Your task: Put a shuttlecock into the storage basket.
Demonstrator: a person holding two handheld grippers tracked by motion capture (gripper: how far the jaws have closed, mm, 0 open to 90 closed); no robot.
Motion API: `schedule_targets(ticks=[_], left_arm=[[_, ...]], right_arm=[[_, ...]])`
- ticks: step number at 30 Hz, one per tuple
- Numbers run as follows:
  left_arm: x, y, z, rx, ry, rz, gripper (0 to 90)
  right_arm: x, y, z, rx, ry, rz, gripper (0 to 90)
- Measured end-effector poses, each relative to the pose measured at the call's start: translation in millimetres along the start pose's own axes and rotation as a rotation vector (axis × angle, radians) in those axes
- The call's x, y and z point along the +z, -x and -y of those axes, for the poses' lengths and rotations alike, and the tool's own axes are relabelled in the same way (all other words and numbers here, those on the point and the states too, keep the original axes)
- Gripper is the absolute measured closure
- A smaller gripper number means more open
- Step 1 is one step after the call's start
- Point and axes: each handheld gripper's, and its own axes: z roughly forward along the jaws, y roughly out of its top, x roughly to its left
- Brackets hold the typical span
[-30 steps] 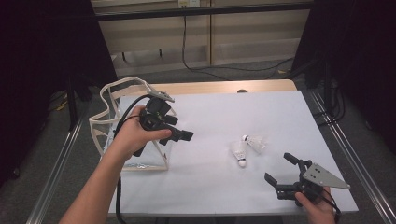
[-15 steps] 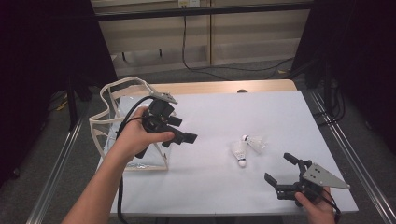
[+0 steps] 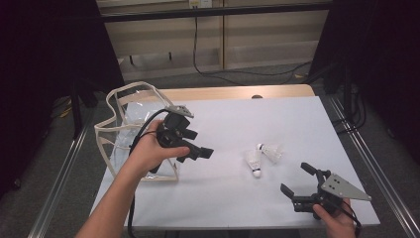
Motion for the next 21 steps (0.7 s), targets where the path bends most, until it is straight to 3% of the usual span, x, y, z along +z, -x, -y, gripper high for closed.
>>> schedule_targets(ticks=[21], left_arm=[[23.2,-3.6,22.6,-0.017,-0.008,0.008,11.8]], right_arm=[[0.1,0.2,0.0,0.0,0.0,0.0,1.6]])
